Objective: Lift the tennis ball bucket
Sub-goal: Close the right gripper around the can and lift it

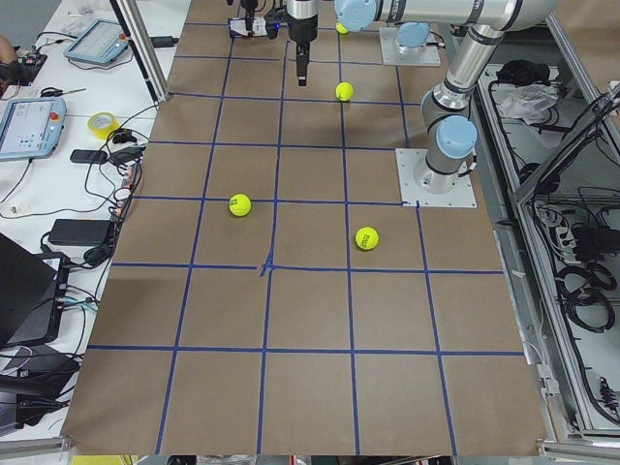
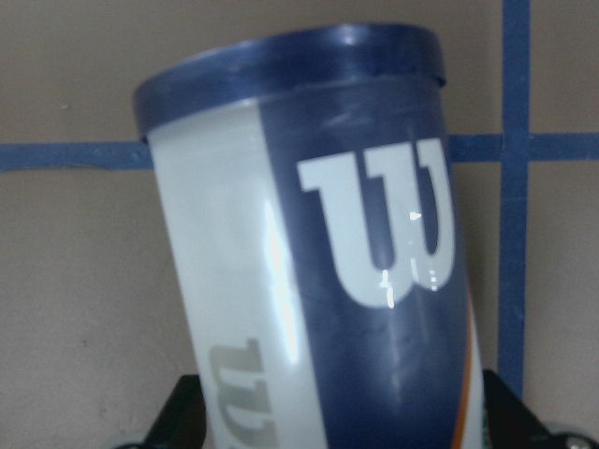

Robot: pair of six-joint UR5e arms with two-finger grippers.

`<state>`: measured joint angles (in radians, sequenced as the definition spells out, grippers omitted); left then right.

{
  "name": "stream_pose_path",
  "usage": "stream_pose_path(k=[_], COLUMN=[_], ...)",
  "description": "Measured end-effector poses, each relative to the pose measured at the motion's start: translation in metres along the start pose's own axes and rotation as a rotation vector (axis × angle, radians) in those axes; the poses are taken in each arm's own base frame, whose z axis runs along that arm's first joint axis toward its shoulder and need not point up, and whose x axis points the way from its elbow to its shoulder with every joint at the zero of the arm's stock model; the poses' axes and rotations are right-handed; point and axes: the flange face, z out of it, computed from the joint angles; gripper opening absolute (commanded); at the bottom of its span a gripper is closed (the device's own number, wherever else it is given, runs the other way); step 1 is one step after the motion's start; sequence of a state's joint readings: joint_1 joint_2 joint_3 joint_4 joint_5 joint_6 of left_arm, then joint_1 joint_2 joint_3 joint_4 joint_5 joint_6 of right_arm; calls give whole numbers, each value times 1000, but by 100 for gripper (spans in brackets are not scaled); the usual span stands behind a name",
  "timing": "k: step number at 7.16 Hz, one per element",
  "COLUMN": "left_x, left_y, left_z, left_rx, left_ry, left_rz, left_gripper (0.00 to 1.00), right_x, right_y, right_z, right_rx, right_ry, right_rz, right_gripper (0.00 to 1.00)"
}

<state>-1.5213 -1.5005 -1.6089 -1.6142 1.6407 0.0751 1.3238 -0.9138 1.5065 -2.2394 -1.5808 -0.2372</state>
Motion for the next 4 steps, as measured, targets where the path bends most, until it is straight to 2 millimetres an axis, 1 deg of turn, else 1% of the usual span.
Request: stream_pose_path(k=[2,4], left_x=[0,0], left_y=[0,1], left_z=[1,1], left_rx=[-2,-6], left_ry=[-5,-6], left_rz=[1,1], left_gripper=[100,100], right_x=[1,5], right_y=[0,0], right_z=[-1,-2], right_rx=[1,-7], right_ry=[2,4], right_rz=[-28,-142], right_gripper=[99,97])
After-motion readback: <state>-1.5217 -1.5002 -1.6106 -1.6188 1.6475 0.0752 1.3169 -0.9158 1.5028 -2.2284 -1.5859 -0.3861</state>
